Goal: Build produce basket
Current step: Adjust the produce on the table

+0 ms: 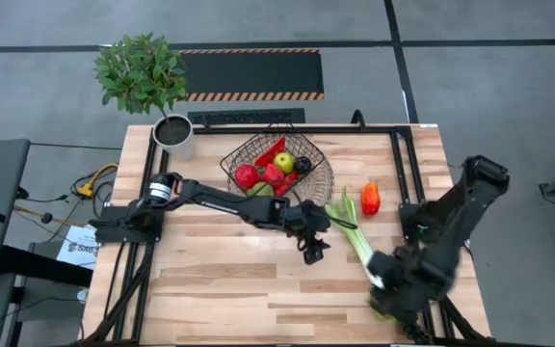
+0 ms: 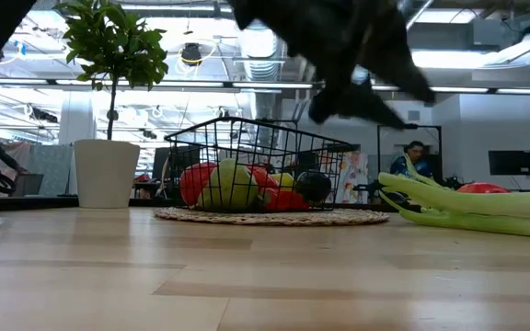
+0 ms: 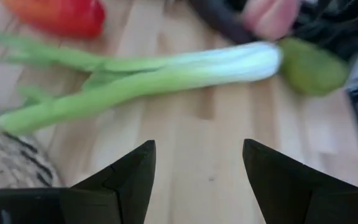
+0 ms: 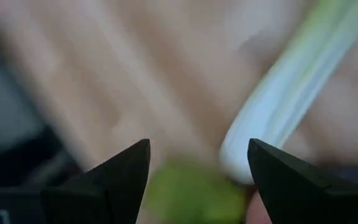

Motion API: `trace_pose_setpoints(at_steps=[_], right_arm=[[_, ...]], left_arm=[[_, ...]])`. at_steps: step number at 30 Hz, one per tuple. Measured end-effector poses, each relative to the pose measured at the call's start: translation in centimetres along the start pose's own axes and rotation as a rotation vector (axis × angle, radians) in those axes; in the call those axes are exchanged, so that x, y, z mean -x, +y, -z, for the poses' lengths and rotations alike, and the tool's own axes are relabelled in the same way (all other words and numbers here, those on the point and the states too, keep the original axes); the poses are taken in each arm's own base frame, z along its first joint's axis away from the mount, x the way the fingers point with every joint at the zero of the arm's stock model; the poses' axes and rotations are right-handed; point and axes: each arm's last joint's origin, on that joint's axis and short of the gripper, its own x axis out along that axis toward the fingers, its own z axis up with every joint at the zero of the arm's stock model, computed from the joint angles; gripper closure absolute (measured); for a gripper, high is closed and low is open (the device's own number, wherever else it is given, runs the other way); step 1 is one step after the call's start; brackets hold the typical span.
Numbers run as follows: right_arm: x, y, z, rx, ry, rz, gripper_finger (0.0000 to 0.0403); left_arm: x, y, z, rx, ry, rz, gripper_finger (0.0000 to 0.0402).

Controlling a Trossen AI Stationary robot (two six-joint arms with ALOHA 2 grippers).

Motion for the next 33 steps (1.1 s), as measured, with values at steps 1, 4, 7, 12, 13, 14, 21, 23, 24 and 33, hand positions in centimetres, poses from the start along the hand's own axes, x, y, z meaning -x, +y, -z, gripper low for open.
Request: trace_pose_setpoints(at_steps=[1,4,7,12,13,14,21,23,24,33], right_arm=[[0.8,0.2,0.6,0.049,0.031,-0.032,0.0112],[1.6,0.3,2.7,0.181,0.092,-0.068,0.0112],[1.3,0.3,5.0,0.348,0.110,-0.049,0.0112],[-0.3,0.6,8.0,0.590,0.124,0.000,0.0112],[-0.7,0.8,8.3,0.628,0.127,0.006,0.0112],[-1.1,0.9,8.5,0.662,0.129,0.011,0.0112],[-5.4,2.3,9.0,0.787,0.187,0.091,0.0112],[-6.3,2.3,8.8,0.809,0.203,0.132,0.0112],[-6.8,2.4,8.7,0.814,0.206,0.153,0.0112],[-8.8,2.3,6.7,0.875,0.119,0.222,0.0112]], left_arm=[[0.5,-0.5,-0.3,-0.003,-0.013,0.010,0.0175],[1.8,-1.9,-0.9,-0.015,-0.052,0.040,0.0175],[2.4,-3.4,-0.9,-0.027,-0.080,0.049,0.0175],[2.6,-5.2,-0.2,-0.035,-0.085,0.041,0.0175],[2.6,-5.4,-0.1,-0.038,-0.085,0.033,0.0175],[2.6,-5.7,0.1,-0.042,-0.084,0.024,0.0175],[2.7,-6.8,0.6,-0.027,-0.089,0.005,0.0175],[2.7,-7.0,0.7,-0.013,-0.085,0.007,0.0175],[2.8,-7.1,0.8,-0.011,-0.078,0.006,0.0175],[2.8,-7.9,1.5,0.019,-0.041,0.018,0.0175]])
